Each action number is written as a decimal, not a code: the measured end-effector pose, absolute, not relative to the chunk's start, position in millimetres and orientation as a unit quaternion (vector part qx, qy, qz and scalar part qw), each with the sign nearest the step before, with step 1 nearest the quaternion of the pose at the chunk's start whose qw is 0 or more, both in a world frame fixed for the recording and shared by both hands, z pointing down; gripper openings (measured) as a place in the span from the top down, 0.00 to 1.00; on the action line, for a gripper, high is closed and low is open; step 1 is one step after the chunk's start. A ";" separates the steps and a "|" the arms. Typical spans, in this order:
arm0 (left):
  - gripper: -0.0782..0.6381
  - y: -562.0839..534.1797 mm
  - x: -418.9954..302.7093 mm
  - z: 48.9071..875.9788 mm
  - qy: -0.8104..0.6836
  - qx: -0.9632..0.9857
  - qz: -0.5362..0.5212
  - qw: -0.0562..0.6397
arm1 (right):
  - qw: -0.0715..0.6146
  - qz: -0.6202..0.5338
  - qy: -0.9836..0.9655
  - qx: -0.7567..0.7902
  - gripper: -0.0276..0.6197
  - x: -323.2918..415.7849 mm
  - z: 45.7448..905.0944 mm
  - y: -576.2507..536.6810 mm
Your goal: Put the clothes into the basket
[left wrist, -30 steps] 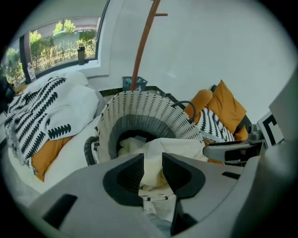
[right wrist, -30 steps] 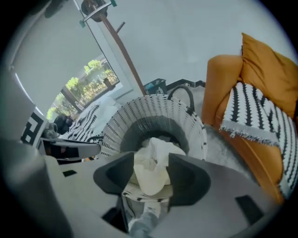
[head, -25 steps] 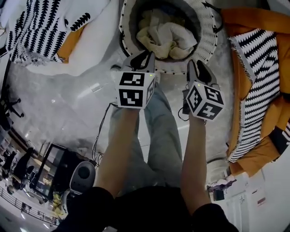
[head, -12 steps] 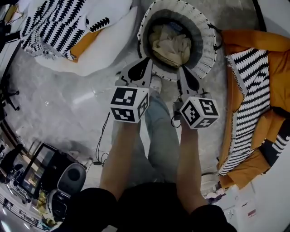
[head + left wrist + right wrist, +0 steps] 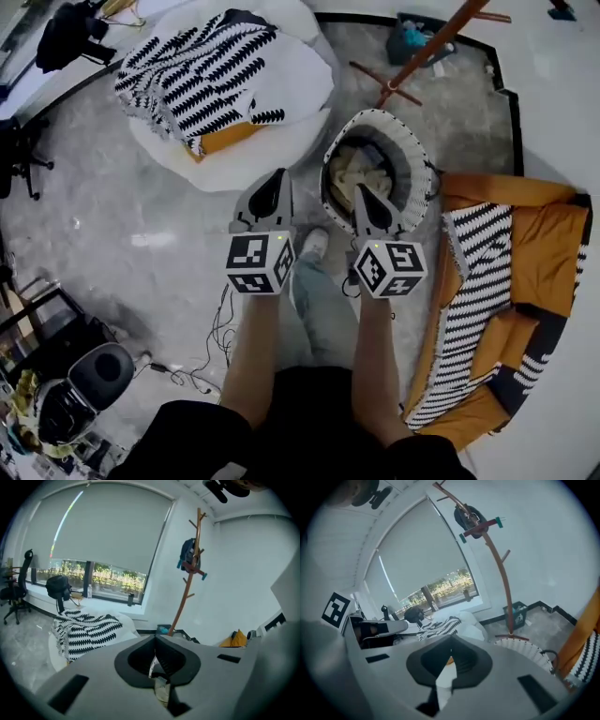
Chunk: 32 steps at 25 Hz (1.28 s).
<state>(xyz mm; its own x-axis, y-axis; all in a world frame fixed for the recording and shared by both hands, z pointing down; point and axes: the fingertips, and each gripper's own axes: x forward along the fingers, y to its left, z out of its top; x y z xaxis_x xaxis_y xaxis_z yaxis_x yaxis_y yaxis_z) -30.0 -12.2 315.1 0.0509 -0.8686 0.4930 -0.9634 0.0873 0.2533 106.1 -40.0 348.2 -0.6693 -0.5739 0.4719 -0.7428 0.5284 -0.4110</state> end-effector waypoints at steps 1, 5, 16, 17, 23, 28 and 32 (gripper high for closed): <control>0.88 -11.8 -38.0 301.2 -0.692 0.665 0.076 0.270 | 0.134 0.295 -0.871 0.370 0.94 94.5 334.2 -41.7; 0.88 -2.9 -69.7 245.2 -0.727 0.641 0.042 0.242 | 0.101 0.277 -0.897 0.329 0.94 51.5 276.9 -42.3; 0.88 34.5 -137.9 80.7 -0.774 0.621 -0.025 0.118 | 0.018 0.159 -0.953 0.258 0.94 -17.6 99.7 -38.4; 0.88 34.8 -141.8 66.8 -0.776 0.622 -0.031 0.104 | 0.011 0.147 -0.956 0.253 0.94 -23.4 86.9 -38.0; 0.88 40.8 -152.6 5.6 -0.771 0.633 -0.051 0.045 | -0.022 0.095 -0.966 0.240 0.94 -47.2 27.3 -30.4; 0.88 38.6 -152.6 -21.9 -0.768 0.639 -0.044 0.016 | -0.035 0.067 -0.966 0.247 0.94 -47.6 -1.2 -33.8; 0.88 31.5 -148.6 -29.4 -0.767 0.641 -0.038 0.006 | -0.047 0.055 -0.964 0.254 0.94 -41.6 -14.0 -39.7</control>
<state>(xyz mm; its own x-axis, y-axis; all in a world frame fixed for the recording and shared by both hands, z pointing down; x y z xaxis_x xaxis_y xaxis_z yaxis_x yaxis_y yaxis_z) -148.6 31.5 -29.4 -0.1779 -0.9833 -0.0384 -0.9823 0.1752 0.0656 -41.6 -39.7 -14.0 -0.8663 -0.4956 -0.0624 -0.4854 0.8647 -0.1292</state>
